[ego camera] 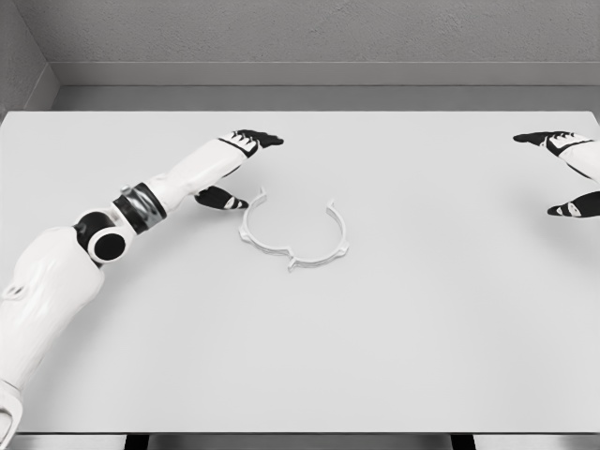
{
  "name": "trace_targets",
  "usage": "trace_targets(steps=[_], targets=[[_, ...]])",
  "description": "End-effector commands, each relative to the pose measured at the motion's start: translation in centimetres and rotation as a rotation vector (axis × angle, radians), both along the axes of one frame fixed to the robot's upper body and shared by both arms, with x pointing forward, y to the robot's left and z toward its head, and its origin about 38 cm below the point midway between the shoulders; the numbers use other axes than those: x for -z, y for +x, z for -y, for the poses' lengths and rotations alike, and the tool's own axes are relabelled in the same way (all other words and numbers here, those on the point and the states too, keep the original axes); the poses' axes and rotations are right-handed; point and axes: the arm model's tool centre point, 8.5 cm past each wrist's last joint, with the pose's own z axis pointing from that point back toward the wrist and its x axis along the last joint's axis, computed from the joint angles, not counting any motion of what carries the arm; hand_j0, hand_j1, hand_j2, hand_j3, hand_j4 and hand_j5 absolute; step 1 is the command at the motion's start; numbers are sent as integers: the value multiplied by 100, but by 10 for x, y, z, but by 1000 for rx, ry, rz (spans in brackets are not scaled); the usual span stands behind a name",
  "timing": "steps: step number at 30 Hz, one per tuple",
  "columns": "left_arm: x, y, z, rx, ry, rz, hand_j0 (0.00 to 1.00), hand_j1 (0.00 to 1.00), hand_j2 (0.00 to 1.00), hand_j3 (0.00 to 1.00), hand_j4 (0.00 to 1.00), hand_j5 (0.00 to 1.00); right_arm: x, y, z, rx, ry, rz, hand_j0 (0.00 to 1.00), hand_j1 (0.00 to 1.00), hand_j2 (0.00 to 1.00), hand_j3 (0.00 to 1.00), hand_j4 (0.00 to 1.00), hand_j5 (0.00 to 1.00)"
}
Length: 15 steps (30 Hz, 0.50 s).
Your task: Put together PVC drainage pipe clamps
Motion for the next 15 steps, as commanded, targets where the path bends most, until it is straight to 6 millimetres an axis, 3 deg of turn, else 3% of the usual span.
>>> trace_targets(steps=[1,9,15], targets=[[0,1,-2,-7,-7,-4,100,100,100,100,100,100,0,0,0,1,6,0,100,100,100,100,100,100],[7,4,-9,-31,2,-27,100,100,100,100,100,100,-1,0,-2,-4,8,2,100,100,100,100,100,100],[10,4,-2,-24,-5,-34,100,100,100,100,100,100,0,0,-1,0,7,-1,100,100,100,100,100,100]])
